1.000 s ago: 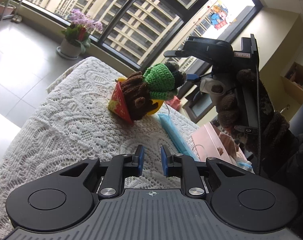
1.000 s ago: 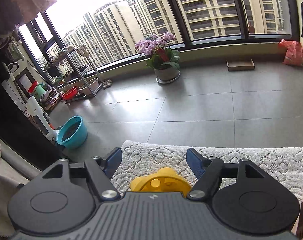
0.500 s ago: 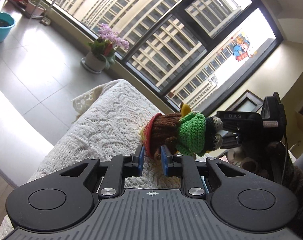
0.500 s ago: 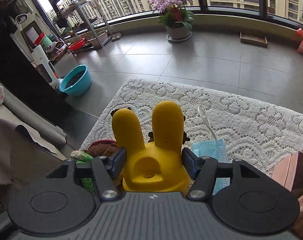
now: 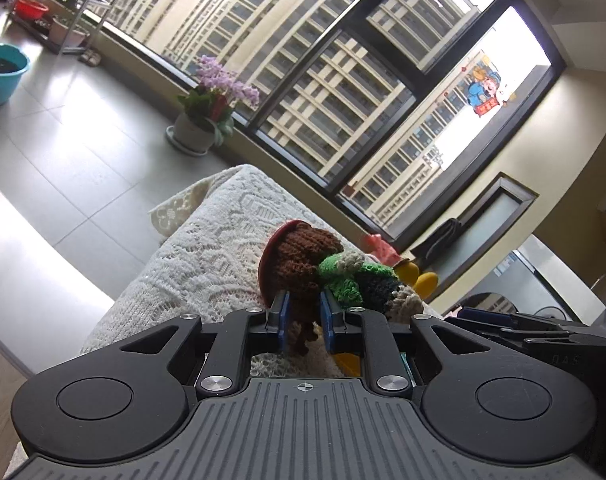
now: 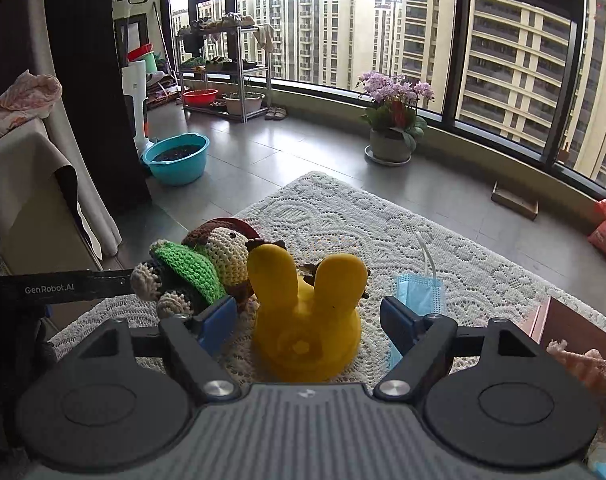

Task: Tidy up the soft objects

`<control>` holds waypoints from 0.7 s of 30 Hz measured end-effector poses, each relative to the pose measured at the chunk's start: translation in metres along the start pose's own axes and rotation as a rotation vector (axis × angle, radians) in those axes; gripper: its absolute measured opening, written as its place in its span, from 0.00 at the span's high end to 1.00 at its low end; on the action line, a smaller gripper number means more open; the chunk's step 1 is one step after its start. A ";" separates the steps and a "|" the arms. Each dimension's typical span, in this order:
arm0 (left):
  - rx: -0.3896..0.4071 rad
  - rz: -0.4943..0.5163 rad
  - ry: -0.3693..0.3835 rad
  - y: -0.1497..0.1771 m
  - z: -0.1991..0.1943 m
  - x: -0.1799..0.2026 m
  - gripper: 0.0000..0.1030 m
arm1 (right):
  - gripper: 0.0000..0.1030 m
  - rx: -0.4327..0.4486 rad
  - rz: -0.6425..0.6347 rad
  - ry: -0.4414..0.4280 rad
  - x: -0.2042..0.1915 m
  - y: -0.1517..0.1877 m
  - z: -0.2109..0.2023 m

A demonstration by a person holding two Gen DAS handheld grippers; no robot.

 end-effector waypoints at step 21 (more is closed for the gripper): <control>-0.098 0.175 -0.066 -0.005 0.001 0.031 0.71 | 0.40 -0.216 0.121 0.183 0.054 0.018 0.015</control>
Point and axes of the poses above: each gripper's, at about its wrist camera, not at the fingertips, and z roughly the way its jaws point, x to its right, y to its underside, the point moved 2 cm from there along z, roughly the way its jaws point, and after that the axes turned 12 degrees about x, right-handed, at the moved point
